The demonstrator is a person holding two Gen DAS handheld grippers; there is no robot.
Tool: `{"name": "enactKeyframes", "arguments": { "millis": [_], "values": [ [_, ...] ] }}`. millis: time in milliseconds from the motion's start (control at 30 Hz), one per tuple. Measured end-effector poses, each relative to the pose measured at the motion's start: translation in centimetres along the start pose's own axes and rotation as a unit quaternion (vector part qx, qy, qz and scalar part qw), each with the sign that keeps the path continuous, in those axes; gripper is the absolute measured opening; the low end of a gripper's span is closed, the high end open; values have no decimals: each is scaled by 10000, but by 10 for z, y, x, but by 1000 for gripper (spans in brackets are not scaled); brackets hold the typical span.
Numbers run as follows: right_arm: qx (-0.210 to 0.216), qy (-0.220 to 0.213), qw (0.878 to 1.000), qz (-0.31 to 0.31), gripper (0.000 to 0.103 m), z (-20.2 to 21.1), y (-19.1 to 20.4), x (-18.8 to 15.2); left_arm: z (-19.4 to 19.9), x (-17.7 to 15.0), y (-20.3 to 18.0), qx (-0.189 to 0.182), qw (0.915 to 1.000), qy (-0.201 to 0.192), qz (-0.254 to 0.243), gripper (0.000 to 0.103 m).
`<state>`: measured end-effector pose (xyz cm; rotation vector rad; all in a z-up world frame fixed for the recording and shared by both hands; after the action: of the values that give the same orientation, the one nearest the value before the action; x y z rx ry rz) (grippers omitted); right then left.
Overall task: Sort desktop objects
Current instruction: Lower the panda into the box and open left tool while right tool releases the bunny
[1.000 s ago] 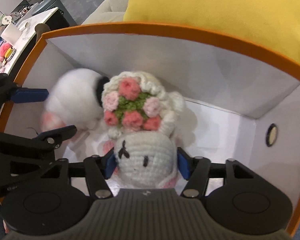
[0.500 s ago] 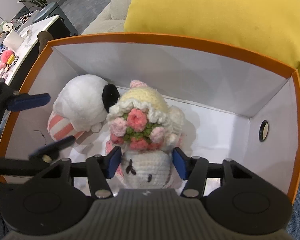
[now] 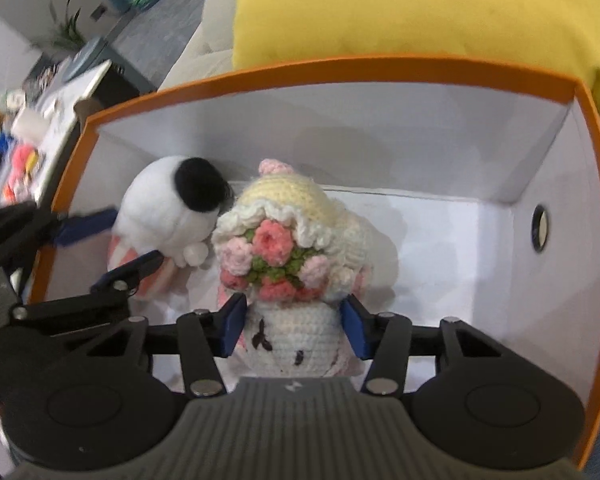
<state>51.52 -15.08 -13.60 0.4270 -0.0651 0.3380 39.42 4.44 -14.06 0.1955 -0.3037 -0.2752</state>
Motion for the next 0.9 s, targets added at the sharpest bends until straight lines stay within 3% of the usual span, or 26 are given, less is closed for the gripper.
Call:
{"name": "enactKeyframes", "arguments": {
  "millis": [100, 167, 433, 900],
  "values": [
    [320, -2, 9994, -153, 52, -6, 7, 4, 4, -1, 5, -253, 9993, -146, 245, 47],
    [465, -13, 9987, -202, 52, -9, 14, 7, 3, 0, 7, -143, 9995, -156, 248, 47],
    [459, -77, 9984, -325, 51, -18, 25, 10, 3, -1, -8, 215, 9997, -128, -48, 51],
    [306, -218, 9989, -274, 51, -23, 34, 13, 38, -8, 6, -37, 9977, -667, 141, 56]
  ]
}}
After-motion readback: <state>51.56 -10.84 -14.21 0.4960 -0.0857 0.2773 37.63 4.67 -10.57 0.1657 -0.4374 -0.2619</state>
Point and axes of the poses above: each gripper's, at about its wrist camera, not at the fingertips, and z roughly against the way its jaws point, y to its left, x to its top, the point moved 8 cm from there along -z, roughly the way its jaws point, and after that the axes turned 10 degrees about y, right-handed, at the moved point
